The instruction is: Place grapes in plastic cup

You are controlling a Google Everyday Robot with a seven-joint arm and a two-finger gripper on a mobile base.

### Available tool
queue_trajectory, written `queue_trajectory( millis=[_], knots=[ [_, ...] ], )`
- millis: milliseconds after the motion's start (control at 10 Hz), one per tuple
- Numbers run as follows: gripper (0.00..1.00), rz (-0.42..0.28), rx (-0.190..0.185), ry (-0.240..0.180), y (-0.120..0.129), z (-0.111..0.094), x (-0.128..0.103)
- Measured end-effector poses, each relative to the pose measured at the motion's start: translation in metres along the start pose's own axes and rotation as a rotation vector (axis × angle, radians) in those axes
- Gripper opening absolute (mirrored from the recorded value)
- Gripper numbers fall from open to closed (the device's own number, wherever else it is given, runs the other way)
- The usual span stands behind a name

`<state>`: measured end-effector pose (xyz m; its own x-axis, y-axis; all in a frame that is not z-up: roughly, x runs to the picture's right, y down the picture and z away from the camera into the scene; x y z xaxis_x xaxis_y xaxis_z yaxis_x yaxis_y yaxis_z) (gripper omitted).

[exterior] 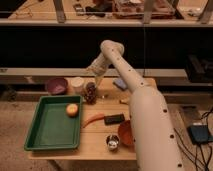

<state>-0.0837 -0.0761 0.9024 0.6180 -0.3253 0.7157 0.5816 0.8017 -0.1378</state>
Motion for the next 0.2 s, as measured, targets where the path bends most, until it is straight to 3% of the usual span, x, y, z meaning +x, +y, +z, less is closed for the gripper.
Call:
queue_trajectory(
  millis=[200],
  knots=[
    [0.8,-0.001,-0.001,-0.001,-0.0005,0.0006,-0.0008]
  ],
)
